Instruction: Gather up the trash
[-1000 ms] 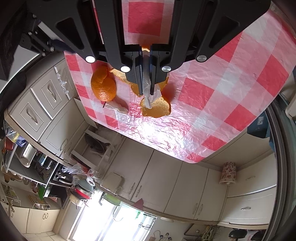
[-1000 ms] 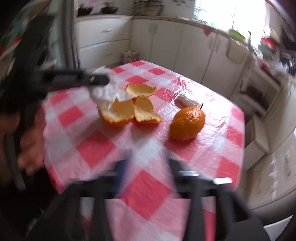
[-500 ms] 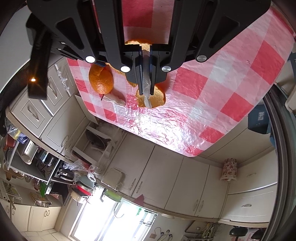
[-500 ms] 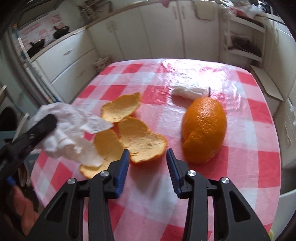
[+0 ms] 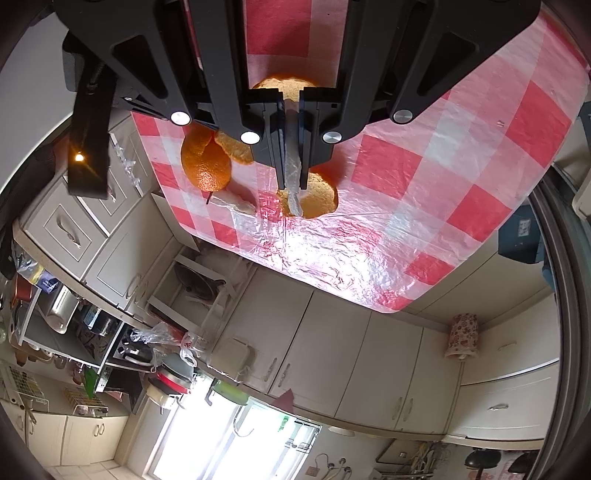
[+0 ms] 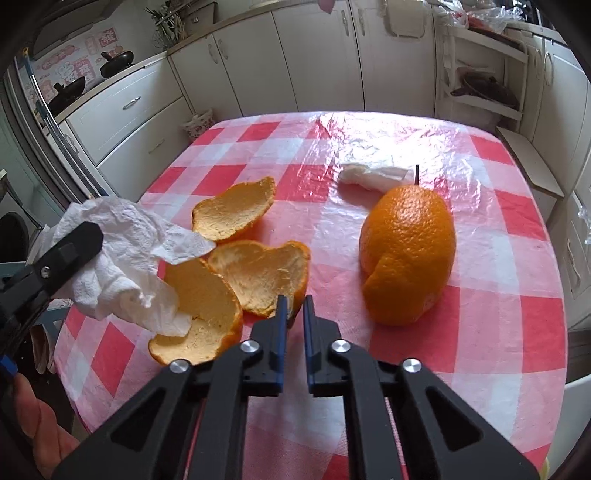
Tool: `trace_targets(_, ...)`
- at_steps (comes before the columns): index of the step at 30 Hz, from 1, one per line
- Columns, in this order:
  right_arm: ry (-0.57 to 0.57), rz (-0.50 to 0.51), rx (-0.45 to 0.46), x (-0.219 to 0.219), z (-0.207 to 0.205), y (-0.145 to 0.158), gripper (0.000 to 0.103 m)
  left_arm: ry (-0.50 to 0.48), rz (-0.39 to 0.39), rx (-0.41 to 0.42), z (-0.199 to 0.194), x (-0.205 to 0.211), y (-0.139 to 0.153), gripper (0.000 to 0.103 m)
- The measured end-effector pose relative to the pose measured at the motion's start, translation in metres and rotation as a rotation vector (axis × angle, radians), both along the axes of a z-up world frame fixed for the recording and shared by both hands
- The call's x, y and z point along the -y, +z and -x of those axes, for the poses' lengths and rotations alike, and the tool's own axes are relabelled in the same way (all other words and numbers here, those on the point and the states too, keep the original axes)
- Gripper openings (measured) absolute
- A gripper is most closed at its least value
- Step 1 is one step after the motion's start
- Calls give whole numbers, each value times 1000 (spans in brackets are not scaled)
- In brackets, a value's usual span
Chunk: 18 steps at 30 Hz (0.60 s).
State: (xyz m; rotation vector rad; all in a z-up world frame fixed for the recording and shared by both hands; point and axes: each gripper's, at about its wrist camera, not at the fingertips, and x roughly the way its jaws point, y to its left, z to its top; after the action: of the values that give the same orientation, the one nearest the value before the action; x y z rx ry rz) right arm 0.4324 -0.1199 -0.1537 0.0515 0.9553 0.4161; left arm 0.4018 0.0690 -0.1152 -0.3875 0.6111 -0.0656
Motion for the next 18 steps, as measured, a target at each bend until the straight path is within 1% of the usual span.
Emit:
trace_targets(7, -4, 38, 59, 10, 9, 13, 5, -3, -5, 3, 0, 4, 0, 5)
trace_targets(14, 11, 157, 151, 28, 36, 31, 5, -17, 4, 24, 5, 12, 6, 5)
trace_targets(18, 14, 224, 203, 45, 57, 42, 5, -49, 2, 49, 13, 28, 15, 5)
